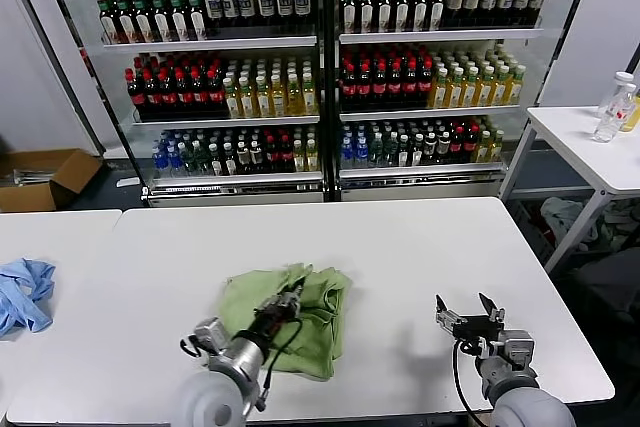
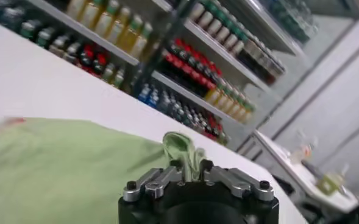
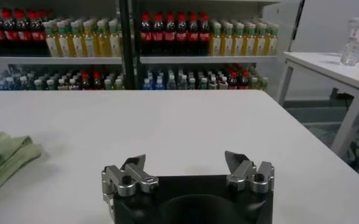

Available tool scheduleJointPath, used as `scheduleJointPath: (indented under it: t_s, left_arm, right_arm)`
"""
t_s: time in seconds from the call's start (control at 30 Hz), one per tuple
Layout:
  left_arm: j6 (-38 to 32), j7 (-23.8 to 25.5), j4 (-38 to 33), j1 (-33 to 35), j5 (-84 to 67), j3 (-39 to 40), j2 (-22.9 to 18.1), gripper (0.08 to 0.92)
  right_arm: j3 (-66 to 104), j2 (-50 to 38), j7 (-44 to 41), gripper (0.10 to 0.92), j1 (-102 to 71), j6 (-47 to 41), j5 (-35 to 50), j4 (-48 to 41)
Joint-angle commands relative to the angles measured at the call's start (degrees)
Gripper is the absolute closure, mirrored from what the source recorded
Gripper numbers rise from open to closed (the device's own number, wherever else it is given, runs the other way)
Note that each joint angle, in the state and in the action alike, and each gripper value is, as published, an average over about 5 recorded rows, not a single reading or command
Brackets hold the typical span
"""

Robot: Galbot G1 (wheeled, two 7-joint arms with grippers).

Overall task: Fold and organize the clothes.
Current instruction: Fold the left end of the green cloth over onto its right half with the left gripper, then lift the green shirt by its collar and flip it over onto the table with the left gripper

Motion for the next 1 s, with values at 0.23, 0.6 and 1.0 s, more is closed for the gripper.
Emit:
scheduleJointPath:
  t_s: [0.23,0.6,1.0]
  left_arm:
    - [-2.12,7.85,-10.11,6.84,9.61,-2.58,1.48,0.52]
    - [-8.59,2.8,8.13,7.27,19.1,-18.48,6.01,0.213]
    - [0.37,9.33,10.92,7.05,0.61,-18.64,4.41,0.177]
  right_arm:
    - [-0.33,0.13,-0.06,0.203,0.3,0.27,-0.09,-0.61]
    - [-1.04,0.7,-0.22,0.203,0.57,0.63,-0.77,-1.18]
    - [-0.63,0.61,-0.48,0.203,-0.03,0.91,-0.9,-0.96]
